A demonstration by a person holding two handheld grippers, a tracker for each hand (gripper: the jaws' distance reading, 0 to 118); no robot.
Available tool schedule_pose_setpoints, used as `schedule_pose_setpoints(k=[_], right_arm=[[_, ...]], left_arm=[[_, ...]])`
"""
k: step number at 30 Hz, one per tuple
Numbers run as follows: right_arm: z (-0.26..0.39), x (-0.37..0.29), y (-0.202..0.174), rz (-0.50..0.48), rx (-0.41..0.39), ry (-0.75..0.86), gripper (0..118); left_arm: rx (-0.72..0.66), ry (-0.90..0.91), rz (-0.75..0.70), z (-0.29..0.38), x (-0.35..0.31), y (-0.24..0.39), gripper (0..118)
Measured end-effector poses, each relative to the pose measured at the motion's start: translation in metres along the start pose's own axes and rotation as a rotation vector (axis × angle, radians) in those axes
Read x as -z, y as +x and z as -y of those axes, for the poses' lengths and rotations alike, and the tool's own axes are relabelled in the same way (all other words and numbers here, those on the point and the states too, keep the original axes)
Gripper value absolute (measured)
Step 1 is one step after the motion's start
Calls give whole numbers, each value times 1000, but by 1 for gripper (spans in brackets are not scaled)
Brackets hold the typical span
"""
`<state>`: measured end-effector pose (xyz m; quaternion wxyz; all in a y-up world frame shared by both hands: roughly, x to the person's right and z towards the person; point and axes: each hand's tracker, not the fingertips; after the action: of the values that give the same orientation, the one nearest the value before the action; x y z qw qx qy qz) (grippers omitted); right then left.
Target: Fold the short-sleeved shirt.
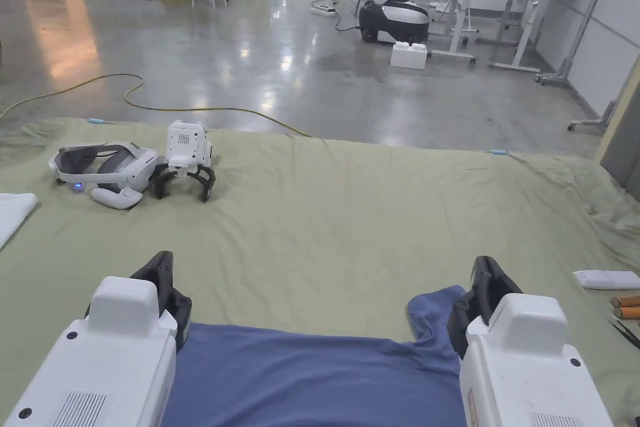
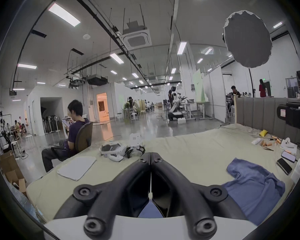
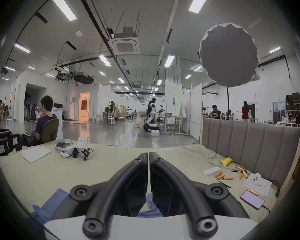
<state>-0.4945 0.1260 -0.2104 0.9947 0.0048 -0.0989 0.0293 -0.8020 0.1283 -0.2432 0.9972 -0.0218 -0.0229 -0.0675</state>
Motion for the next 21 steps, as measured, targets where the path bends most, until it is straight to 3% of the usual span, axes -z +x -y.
schedule_pose_setpoints(k=[7,11,21], right_arm=[[8,5,-8,-23,-20,1,0],[25,16,-4,-37,-13,-74,0],[60,44,14,-26,-26,-229,0]], left_arm=[[-7,-34,25,7,9,-9,0],[-37,-224,0,34,49,-31,0],[-146,-796,154,132,223,-83,0]])
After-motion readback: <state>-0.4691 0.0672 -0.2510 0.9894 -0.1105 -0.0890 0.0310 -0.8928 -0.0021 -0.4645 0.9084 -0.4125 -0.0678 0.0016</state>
